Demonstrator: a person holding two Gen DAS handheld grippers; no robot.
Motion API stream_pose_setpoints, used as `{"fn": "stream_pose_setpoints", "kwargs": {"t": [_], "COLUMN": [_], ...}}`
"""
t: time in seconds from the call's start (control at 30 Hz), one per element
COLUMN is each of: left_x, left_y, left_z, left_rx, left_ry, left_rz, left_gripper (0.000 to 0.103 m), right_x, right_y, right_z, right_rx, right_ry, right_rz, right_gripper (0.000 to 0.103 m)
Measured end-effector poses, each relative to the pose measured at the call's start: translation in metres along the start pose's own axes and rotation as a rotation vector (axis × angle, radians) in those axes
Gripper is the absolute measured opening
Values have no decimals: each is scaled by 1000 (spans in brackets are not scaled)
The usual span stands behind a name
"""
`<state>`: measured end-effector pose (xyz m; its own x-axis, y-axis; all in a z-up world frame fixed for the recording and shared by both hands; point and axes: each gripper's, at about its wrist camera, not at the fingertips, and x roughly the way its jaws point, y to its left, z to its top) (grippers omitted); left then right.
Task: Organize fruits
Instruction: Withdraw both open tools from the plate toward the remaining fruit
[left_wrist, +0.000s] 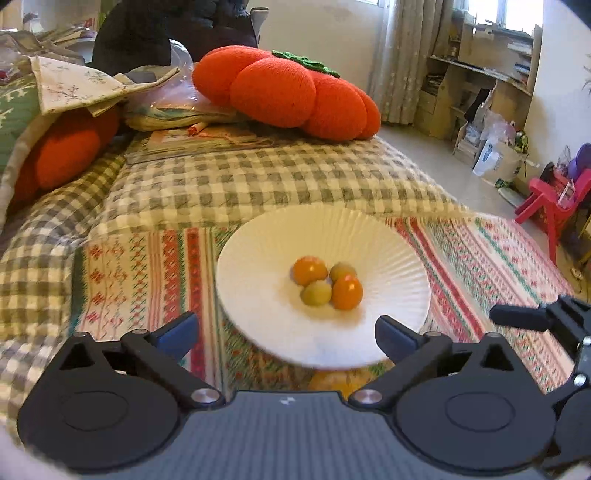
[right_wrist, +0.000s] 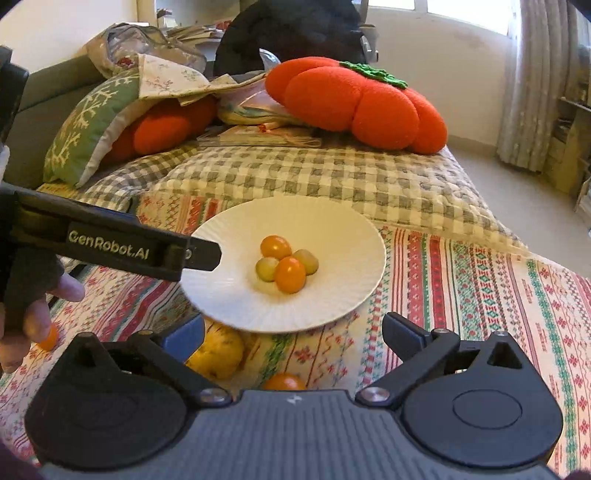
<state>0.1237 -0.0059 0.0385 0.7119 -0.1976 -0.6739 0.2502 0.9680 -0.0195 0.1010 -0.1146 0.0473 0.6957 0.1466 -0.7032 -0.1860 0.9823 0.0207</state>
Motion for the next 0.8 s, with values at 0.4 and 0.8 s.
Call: {"fn": "stream_pose_setpoints", "kwargs": {"t": [0.4,0.8], "left_x": [-30,-63], "left_y": [11,31], "left_z": [-37,-77], "left_rx": [8,18], "left_ry": [20,-2], "left_rz": [24,93], "left_gripper": [90,90], "right_x": [-17,-27], "right_y": [14,27], "right_z": [-14,-36], "right_rx": [7,-1], "right_ry": [12,24], "right_rz": [7,18], "right_gripper": [103,103]}}
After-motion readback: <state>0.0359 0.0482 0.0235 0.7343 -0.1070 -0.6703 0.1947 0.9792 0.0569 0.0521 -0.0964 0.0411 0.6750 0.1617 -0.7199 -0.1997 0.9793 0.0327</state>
